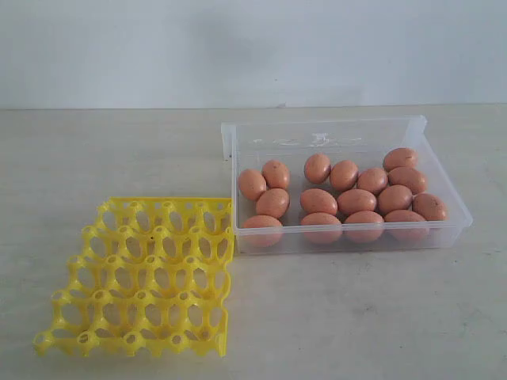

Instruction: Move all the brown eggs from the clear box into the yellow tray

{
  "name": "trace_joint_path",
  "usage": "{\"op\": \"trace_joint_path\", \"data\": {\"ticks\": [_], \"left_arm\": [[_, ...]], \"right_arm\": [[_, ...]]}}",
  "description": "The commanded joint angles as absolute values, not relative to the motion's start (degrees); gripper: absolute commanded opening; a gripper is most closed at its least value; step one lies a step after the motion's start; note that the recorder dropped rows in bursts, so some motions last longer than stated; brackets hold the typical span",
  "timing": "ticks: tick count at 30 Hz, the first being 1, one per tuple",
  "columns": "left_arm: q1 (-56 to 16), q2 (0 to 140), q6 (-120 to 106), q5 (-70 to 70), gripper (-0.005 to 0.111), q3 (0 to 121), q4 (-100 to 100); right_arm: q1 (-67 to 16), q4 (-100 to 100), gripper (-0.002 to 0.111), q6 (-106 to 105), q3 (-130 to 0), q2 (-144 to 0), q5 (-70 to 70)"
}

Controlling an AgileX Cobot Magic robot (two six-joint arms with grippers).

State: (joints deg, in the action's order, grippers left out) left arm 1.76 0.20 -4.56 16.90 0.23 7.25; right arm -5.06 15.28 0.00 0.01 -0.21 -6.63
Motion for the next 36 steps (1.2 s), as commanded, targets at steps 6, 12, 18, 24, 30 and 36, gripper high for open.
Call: {"op": "trace_joint_path", "data": {"ticks": [6,12,18,24,30,36], "left_arm": [[1.4,0.0,-4.6,16.4,0.004,0.0,6.9],[1.4,0.0,-4.6,16.4,0.004,0.0,6.9],[1.4,0.0,-4.6,16.4,0.004,0.0,6.9],[1.4,0.0,-4.6,16.4,0.004,0.0,6.9],[1.4,0.0,-4.6,16.4,0.004,0.0,6.9],[1.4,0.0,-4.6,16.4,0.004,0.0,6.9]], "right_arm": [[-5.2,-11.7,0.0,37.8,0.0,0.0,14.1],[-5.2,-20.8,0.0,32.1,0.0,0.0,32.5],[-5.8,-59.9,0.0,8.9,-17.0,-12.0,67.5],[-5.8,-33.9,0.0,-32.9,-41.7,-44.4,43.0],[-5.8,-9.9,0.0,-34.3,-75.3,-76.8,-5.7],[-5.7,-10.3,0.0,-23.2,-105.9,-105.6,-61.0]]}}
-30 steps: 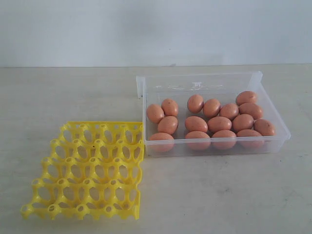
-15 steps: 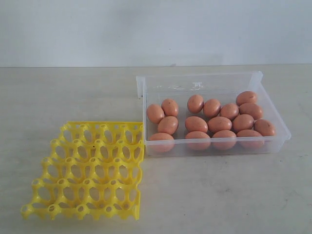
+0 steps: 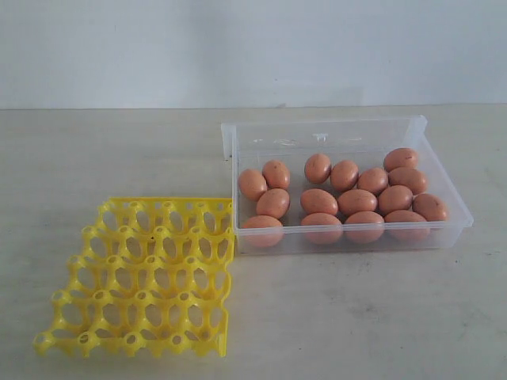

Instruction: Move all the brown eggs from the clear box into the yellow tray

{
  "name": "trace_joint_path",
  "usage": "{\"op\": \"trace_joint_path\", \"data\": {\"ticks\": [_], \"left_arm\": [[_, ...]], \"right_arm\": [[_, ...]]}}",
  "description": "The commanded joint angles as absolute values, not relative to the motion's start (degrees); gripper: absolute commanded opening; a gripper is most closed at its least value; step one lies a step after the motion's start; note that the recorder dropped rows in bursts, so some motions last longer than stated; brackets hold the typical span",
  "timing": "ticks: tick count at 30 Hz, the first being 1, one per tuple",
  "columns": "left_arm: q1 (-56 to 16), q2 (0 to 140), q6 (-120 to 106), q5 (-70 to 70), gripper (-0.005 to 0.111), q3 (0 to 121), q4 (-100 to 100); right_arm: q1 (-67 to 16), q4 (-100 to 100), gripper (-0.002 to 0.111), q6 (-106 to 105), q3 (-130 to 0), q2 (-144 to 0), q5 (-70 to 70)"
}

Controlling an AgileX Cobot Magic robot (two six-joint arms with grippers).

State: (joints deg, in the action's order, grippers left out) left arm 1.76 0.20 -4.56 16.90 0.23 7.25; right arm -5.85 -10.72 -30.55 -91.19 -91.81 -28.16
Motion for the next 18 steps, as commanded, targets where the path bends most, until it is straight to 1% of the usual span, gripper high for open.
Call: {"op": "trace_joint_path", "data": {"ticks": [1,3,6,9,10,12,14,16,17,18], "left_arm": [[1.4,0.0,-4.6,16.4,0.004,0.0,6.9],[1.4,0.0,-4.6,16.4,0.004,0.0,6.9],[1.4,0.0,-4.6,16.4,0.004,0.0,6.9],[1.4,0.0,-4.6,16.4,0.004,0.0,6.9],[1.4,0.0,-4.6,16.4,0.004,0.0,6.9],[1.4,0.0,-4.6,16.4,0.004,0.0,6.9],[1.4,0.0,-4.6,16.4,0.004,0.0,6.9],[1.4,0.0,-4.6,16.4,0.004,0.0,6.9],[1.4,0.0,-4.6,16.4,0.004,0.0,6.9],[1.4,0.0,-4.6,16.4,0.004,0.0,6.9]], "right_arm": [[-5.8,-11.4,0.0,-20.9,-109.6,-109.1,-67.4],[-5.8,-14.7,0.0,-18.2,-115.2,-114.2,-70.0],[-6.0,-19.1,0.0,-12.6,-115.9,-117.2,-70.0],[-6.5,-18.6,0.001,-18.4,-115.9,-118.5,-70.0],[-6.5,-17.9,0.003,-19.8,-115.9,-119.1,-70.0],[-6.3,-17.2,0.012,-20.0,-115.9,-120.3,-70.0],[-6.4,-17.2,0.029,-20.1,-115.9,-121.7,-70.0],[-6.4,-17.4,0.048,-20.1,-115.9,-122.9,-70.0],[-6.4,-17.7,0.055,-19.9,-115.9,-123.6,-70.0],[-6.4,-17.7,0.058,-19.6,-115.9,-124.0,-70.0]]}}
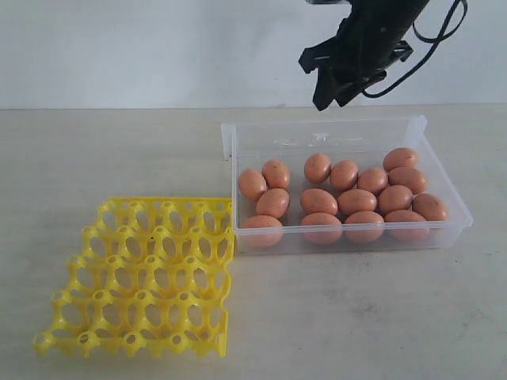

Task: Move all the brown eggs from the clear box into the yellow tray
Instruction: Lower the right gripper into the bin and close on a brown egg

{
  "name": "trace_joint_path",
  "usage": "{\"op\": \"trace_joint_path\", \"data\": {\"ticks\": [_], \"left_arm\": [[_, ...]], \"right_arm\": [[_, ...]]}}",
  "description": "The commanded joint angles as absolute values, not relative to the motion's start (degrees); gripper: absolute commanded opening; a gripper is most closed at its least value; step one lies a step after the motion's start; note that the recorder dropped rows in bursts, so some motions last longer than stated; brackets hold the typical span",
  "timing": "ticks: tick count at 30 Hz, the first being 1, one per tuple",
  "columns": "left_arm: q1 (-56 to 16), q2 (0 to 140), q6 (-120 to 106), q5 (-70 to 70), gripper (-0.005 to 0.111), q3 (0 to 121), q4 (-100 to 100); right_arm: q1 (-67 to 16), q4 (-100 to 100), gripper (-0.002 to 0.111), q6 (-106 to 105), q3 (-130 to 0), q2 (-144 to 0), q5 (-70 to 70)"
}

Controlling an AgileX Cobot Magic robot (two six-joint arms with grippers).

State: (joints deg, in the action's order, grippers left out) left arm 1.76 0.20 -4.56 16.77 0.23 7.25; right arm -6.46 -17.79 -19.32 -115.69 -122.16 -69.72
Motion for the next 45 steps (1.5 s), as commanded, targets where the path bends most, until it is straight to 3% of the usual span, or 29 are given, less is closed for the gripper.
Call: {"op": "trace_joint_path", "data": {"ticks": [1,27,45], "left_arm": [[1.4,0.0,-4.6,16.4,0.004,0.0,6.9],[1.4,0.0,-4.6,16.4,0.004,0.0,6.9],[1.4,0.0,-4.6,16.4,0.004,0.0,6.9]], "right_arm": [[-6.4,-17.7,0.06,-18.8,-115.9,-124.7,-70.0],[-6.4,-23.0,0.06,-11.0,-115.9,-136.6,-61.7],[-6.5,-26.2,0.06,-20.4,-115.9,-136.6,-57.9]]}}
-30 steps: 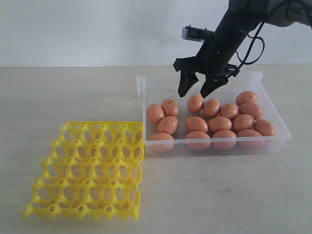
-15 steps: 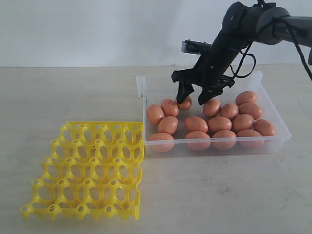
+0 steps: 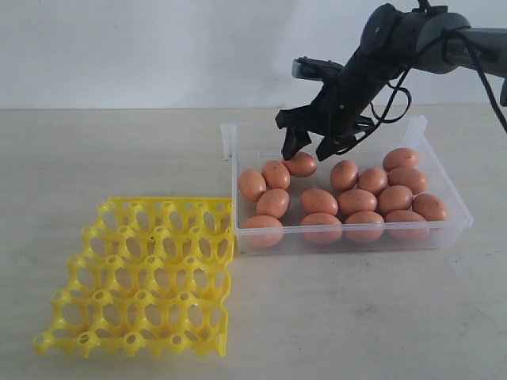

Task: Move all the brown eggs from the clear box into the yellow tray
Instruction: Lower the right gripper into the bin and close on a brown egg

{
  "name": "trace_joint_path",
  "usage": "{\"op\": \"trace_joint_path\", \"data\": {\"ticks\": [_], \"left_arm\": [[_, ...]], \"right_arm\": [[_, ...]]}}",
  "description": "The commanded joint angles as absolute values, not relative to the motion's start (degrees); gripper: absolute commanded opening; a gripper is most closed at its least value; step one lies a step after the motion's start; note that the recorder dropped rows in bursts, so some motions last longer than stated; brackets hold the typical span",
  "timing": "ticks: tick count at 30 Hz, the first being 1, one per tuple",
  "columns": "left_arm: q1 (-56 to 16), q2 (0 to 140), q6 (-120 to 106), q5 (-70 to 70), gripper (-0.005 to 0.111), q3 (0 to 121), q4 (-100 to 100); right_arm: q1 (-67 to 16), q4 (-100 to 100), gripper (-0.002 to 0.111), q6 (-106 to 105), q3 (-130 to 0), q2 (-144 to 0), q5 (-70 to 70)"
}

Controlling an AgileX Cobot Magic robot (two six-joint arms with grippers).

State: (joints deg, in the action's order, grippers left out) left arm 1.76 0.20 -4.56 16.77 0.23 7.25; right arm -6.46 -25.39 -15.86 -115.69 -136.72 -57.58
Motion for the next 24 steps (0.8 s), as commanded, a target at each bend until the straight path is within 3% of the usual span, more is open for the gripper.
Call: {"op": "trace_joint_path", "data": {"ticks": [1,24], "left_arm": [[1.4,0.0,-4.6,16.4,0.004,0.0,6.9],[1.4,0.0,-4.6,16.4,0.004,0.0,6.9]], "right_arm": [[-6.5,-26.6,0.06,-21.9,-115.9,-136.6,-58.1],[-6.5,-27.1,0.06,-30.5,-115.9,-136.7,-57.1]]}}
